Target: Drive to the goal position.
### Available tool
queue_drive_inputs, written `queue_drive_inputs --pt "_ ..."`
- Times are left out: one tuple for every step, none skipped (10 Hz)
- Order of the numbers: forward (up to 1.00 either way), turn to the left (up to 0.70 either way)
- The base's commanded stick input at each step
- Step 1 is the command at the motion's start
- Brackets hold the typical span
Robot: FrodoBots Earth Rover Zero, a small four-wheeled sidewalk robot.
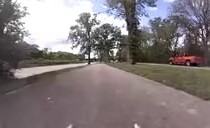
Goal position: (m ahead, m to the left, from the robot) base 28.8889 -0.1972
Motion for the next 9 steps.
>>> queue_drive_inputs --pt "1.00 0.00" --pt "1.00 0.00" --pt "1.00 0.00" --pt "1.00 0.26" --pt "1.00 0.36" --pt "1.00 0.27" --pt "1.00 0.00" --pt "1.00 0.00" --pt "1.00 0.00"
